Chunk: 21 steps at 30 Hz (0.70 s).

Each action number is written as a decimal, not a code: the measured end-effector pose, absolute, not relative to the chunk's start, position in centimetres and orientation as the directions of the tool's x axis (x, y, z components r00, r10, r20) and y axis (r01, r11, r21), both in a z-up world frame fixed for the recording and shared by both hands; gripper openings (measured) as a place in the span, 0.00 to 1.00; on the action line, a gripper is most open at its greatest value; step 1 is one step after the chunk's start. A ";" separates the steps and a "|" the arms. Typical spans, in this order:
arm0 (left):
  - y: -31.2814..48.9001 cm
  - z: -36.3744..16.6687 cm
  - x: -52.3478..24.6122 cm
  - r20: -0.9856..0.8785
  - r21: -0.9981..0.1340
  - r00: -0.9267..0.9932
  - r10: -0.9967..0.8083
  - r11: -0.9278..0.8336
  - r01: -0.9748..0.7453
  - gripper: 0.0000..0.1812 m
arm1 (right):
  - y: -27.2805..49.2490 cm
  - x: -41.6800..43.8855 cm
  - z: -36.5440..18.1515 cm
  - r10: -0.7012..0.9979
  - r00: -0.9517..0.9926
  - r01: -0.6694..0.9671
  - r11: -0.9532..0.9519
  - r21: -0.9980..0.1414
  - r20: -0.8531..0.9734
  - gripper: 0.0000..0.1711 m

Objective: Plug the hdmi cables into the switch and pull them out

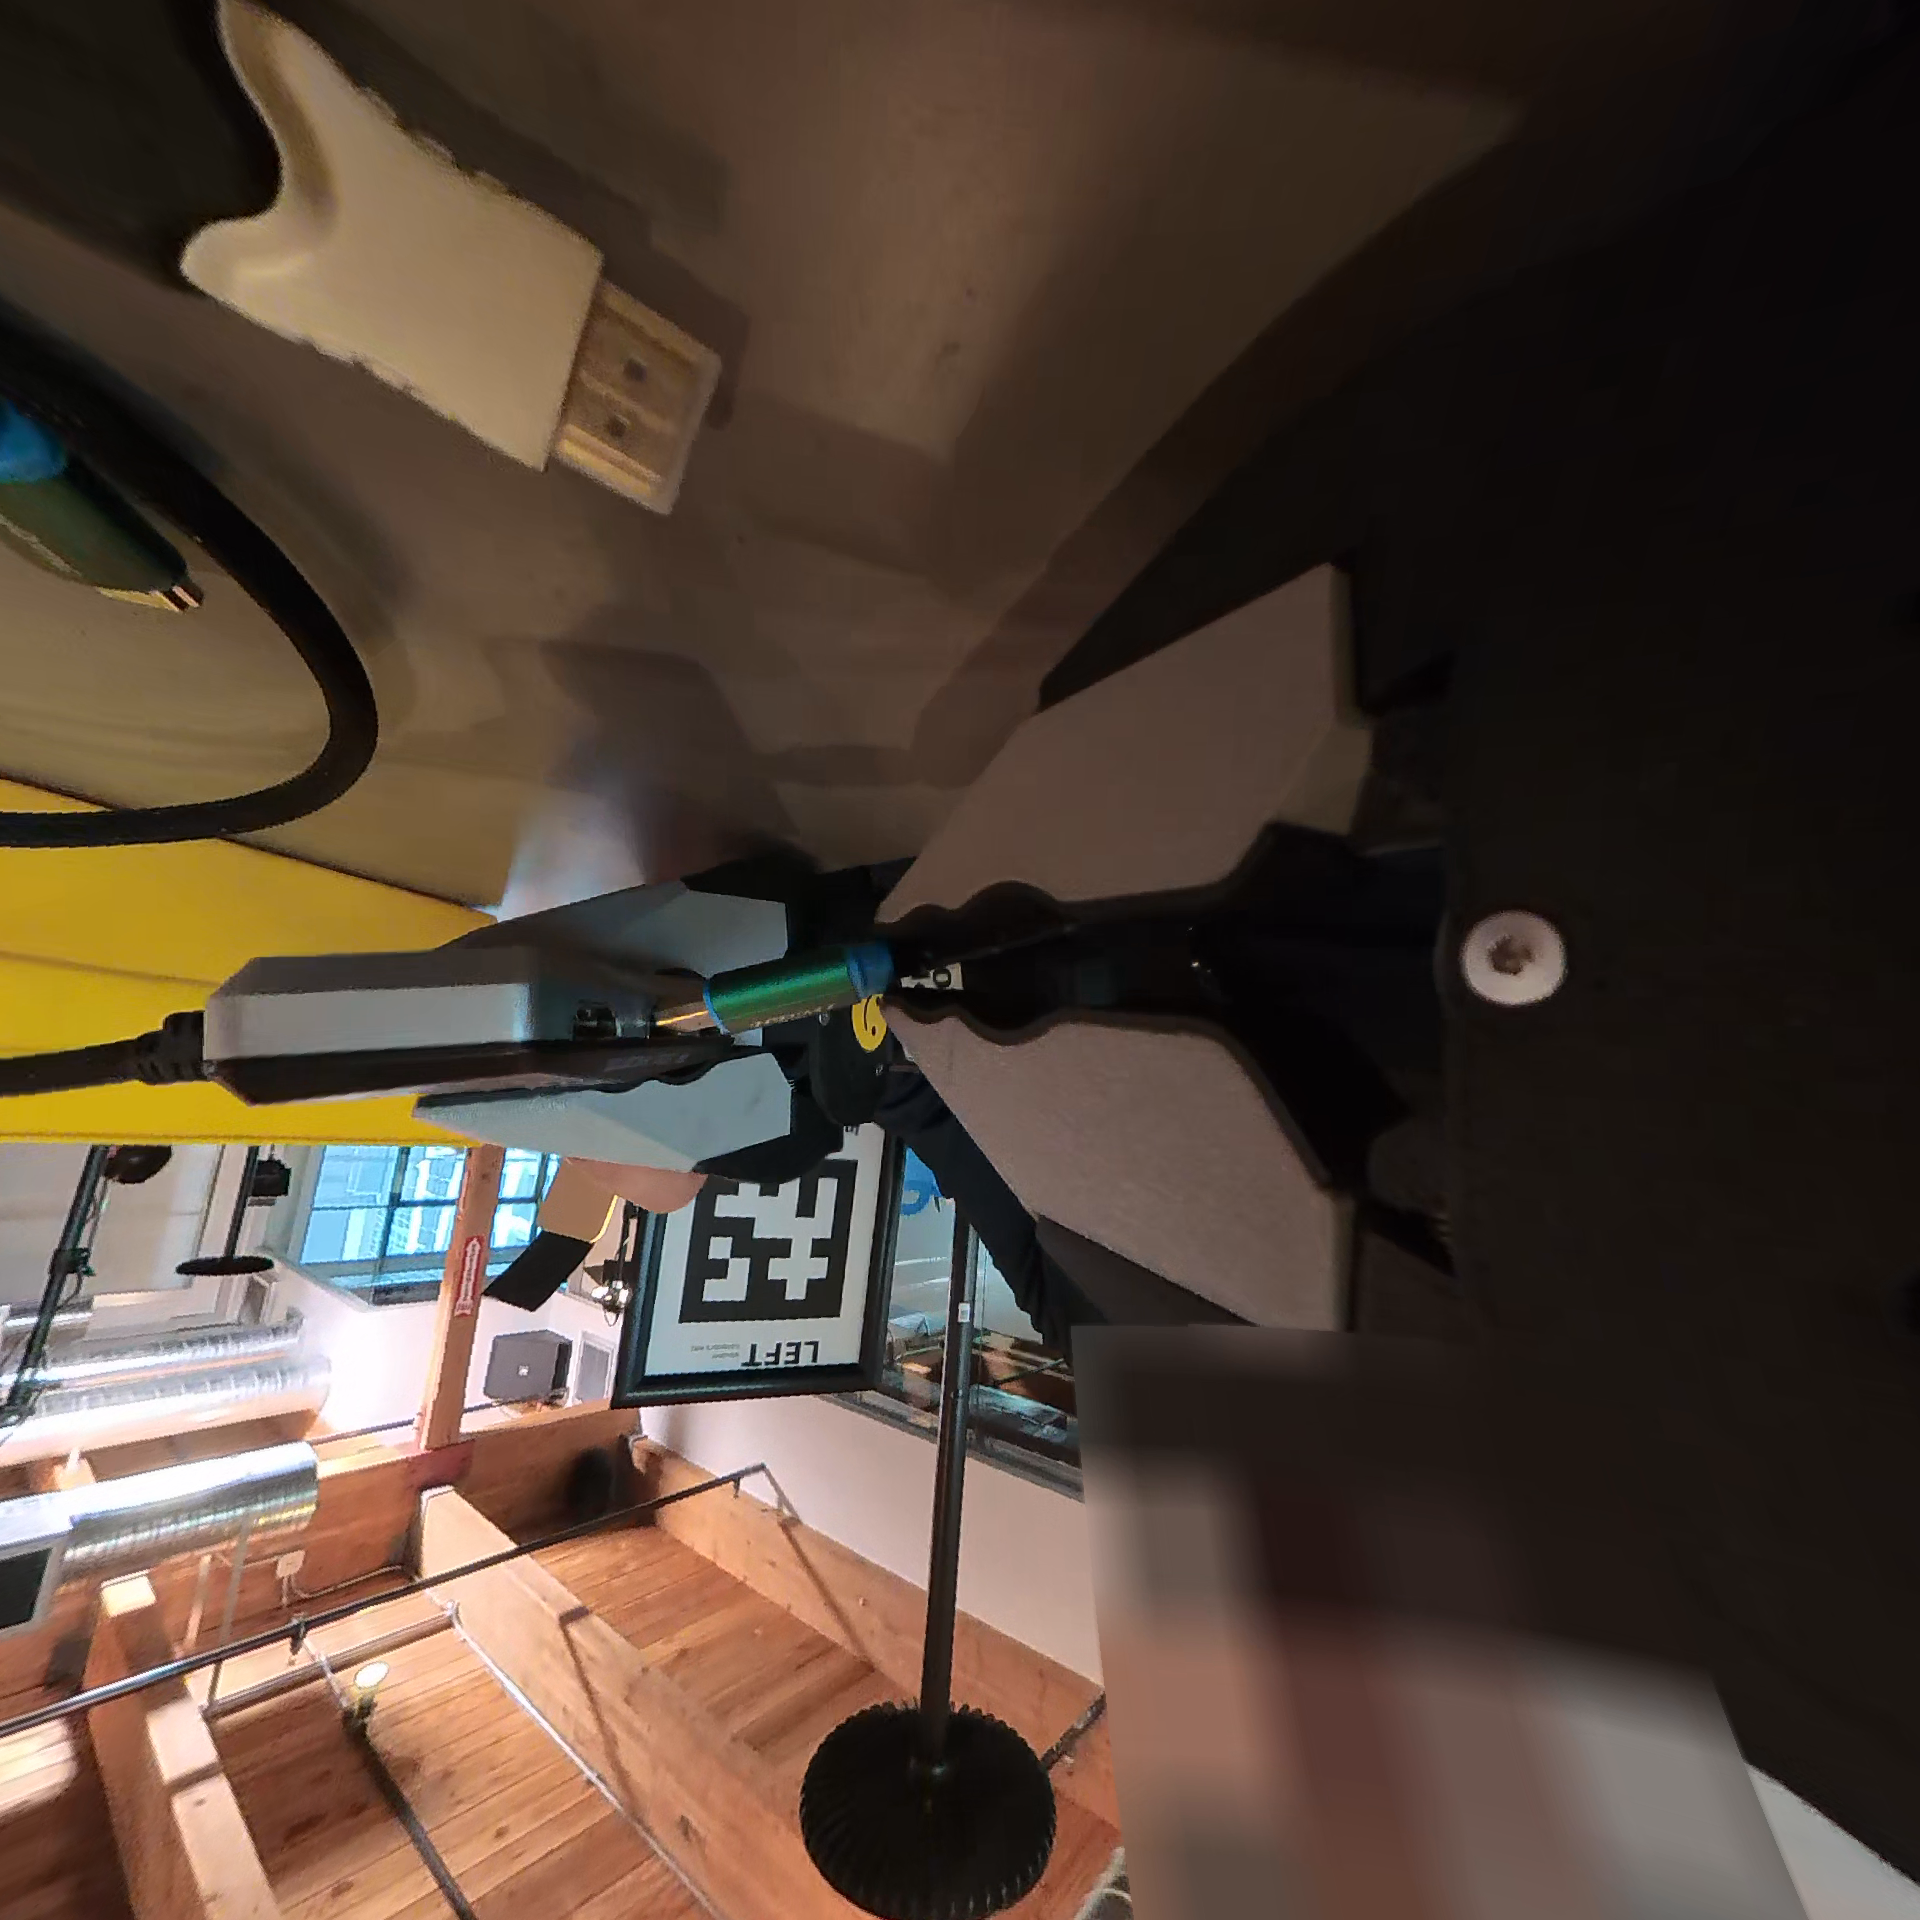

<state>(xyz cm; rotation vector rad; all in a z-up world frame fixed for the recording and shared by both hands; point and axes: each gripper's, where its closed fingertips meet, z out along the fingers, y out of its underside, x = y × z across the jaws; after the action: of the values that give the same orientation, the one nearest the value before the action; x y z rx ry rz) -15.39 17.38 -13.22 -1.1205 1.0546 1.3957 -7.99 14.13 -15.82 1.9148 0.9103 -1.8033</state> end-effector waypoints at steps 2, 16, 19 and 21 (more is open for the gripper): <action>17.4 -13.2 -15.4 -0.982 0.035 -0.053 0.180 -0.104 -0.994 0.10 | 14.2 -8.0 -15.9 0.190 -0.026 0.665 -0.730 -0.158 -0.981 0.04; 17.4 -13.4 -15.4 -0.984 0.031 -0.048 0.169 -0.103 -0.994 0.10 | 14.2 -7.9 -15.9 0.215 -0.019 0.667 -0.725 -0.172 -0.977 0.04; 17.4 -13.5 -15.3 -0.984 0.042 -0.057 0.166 -0.096 -0.995 0.10 | 14.1 -7.7 -16.2 0.233 0.006 0.683 -0.711 -0.166 -0.973 0.04; 17.4 -13.5 -15.2 -0.984 0.047 -0.062 0.165 -0.093 -0.995 0.10 | 14.1 -7.7 -16.3 0.254 0.025 0.696 -0.699 -0.166 -0.967 0.04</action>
<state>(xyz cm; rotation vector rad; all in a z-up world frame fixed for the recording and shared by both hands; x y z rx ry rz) -15.24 17.41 -13.55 -1.1201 1.0787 1.3901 -7.72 14.14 -16.31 1.9553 0.9683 -1.7169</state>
